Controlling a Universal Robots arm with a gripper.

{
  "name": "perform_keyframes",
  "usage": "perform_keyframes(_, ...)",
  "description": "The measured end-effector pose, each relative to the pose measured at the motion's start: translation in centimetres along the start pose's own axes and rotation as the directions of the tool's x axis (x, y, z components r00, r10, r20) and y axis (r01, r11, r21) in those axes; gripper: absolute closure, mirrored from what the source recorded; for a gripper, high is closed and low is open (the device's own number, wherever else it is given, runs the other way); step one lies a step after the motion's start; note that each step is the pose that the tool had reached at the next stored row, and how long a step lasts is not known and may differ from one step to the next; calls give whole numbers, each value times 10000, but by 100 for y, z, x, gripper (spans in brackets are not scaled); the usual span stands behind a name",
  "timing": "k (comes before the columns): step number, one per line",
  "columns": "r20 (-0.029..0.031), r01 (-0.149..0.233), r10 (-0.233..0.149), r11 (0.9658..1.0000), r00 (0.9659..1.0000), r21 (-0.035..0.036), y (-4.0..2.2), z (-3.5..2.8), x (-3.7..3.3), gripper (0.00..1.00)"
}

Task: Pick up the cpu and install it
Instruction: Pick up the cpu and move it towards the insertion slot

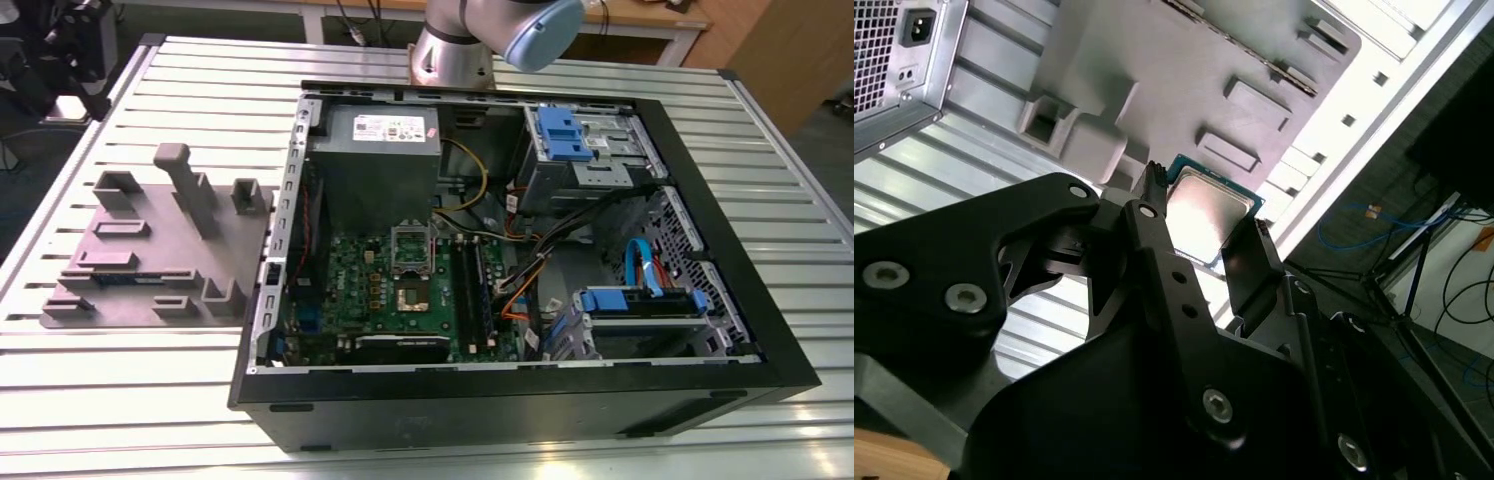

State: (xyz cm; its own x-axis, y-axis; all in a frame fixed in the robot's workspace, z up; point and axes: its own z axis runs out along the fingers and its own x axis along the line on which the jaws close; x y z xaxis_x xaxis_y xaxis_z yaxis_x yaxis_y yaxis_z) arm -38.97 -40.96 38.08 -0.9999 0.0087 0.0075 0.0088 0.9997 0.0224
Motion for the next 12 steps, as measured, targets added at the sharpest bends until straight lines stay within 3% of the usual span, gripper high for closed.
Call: perform_keyframes(12,1,0,0,10000,10000,0,0,0,-83,53)
